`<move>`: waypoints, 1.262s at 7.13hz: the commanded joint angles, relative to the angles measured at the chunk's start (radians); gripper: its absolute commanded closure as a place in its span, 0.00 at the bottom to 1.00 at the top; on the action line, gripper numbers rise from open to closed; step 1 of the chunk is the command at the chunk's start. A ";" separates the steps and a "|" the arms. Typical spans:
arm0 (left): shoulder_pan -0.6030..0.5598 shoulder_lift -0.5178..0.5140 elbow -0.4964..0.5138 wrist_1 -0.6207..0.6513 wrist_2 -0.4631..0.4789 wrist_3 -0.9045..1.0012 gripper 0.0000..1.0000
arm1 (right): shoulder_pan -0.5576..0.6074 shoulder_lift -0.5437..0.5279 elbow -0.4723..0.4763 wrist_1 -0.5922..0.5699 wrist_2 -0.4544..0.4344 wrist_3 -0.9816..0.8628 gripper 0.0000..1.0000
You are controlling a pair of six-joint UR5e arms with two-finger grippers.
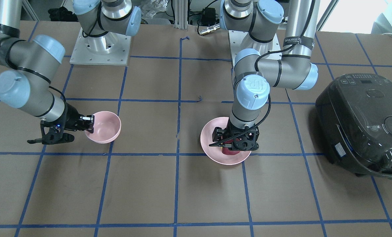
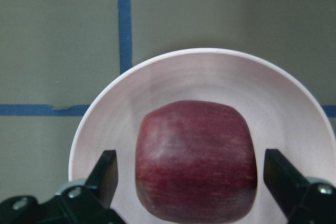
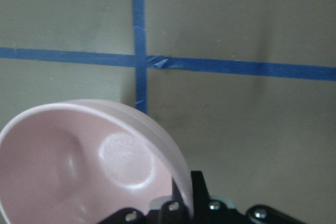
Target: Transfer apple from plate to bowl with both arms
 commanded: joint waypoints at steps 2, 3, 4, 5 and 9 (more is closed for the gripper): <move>0.001 -0.016 -0.008 0.005 -0.034 0.005 0.48 | 0.225 0.015 0.006 -0.055 0.045 0.260 1.00; 0.001 -0.013 -0.006 0.005 -0.027 0.013 0.66 | 0.238 0.017 0.007 -0.052 0.045 0.272 1.00; 0.001 -0.001 0.000 0.006 -0.021 0.013 0.77 | 0.239 0.026 0.020 -0.052 0.045 0.271 1.00; -0.004 0.007 0.002 0.009 -0.021 0.001 0.88 | 0.239 0.035 0.041 -0.062 0.045 0.266 1.00; -0.073 0.035 0.023 -0.004 -0.021 -0.076 0.92 | 0.230 0.040 0.047 -0.100 0.025 0.260 0.74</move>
